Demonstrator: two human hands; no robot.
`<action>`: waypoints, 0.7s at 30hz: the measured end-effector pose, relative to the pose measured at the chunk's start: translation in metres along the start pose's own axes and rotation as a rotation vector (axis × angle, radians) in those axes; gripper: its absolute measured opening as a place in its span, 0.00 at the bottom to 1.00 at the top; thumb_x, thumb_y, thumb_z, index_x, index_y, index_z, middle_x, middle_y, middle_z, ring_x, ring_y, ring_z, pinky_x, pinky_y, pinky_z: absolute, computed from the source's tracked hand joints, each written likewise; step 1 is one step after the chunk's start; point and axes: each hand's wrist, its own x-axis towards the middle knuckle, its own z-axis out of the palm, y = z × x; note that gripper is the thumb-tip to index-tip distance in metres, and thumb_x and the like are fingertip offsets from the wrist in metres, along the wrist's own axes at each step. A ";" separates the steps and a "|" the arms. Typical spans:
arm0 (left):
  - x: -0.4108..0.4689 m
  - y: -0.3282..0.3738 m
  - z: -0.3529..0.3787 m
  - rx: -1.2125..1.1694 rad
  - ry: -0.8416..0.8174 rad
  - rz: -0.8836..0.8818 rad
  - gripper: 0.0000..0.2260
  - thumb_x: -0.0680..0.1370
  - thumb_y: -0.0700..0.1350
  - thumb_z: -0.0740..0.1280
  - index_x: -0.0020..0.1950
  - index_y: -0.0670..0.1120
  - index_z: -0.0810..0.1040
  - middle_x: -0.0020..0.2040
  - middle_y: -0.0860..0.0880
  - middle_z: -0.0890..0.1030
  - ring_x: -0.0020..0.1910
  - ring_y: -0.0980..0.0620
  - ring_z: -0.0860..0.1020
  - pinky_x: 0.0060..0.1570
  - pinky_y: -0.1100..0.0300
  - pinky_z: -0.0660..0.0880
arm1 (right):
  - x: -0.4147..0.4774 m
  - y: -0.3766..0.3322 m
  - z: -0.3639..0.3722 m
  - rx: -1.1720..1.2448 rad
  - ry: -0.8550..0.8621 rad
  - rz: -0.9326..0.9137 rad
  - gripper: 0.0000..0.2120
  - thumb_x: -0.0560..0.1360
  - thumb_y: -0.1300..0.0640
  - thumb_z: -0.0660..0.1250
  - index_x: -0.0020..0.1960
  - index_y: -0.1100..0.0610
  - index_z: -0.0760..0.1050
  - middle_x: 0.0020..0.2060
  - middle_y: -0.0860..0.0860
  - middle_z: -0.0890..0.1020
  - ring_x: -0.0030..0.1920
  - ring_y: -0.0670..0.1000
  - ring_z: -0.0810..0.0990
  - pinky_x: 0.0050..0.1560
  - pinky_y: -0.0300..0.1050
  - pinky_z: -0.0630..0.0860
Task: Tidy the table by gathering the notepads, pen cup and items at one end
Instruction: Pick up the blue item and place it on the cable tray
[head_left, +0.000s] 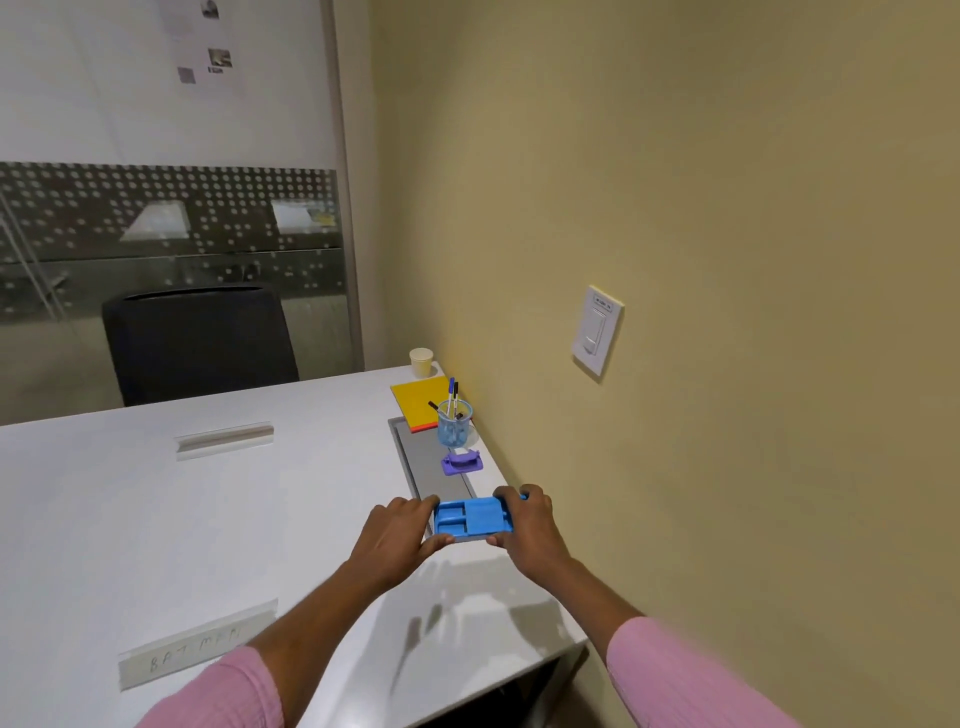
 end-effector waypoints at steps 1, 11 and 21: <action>0.008 -0.003 0.003 0.015 -0.017 -0.013 0.34 0.74 0.72 0.44 0.68 0.52 0.66 0.59 0.50 0.79 0.55 0.49 0.76 0.48 0.55 0.71 | 0.009 0.003 0.003 0.000 -0.005 0.007 0.27 0.71 0.57 0.74 0.67 0.51 0.68 0.65 0.57 0.66 0.68 0.56 0.63 0.65 0.49 0.70; 0.079 -0.019 0.050 0.057 -0.101 -0.168 0.20 0.78 0.55 0.60 0.66 0.46 0.69 0.57 0.46 0.79 0.58 0.44 0.71 0.48 0.51 0.70 | 0.101 0.034 0.035 -0.070 -0.081 0.015 0.27 0.72 0.58 0.72 0.69 0.52 0.66 0.66 0.57 0.65 0.68 0.57 0.63 0.63 0.49 0.71; 0.141 -0.050 0.122 -0.120 -0.236 -0.257 0.26 0.76 0.51 0.60 0.73 0.45 0.61 0.66 0.45 0.74 0.68 0.42 0.64 0.60 0.48 0.66 | 0.184 0.076 0.091 -0.109 -0.207 -0.006 0.28 0.71 0.57 0.72 0.69 0.52 0.67 0.64 0.57 0.66 0.65 0.58 0.65 0.63 0.48 0.70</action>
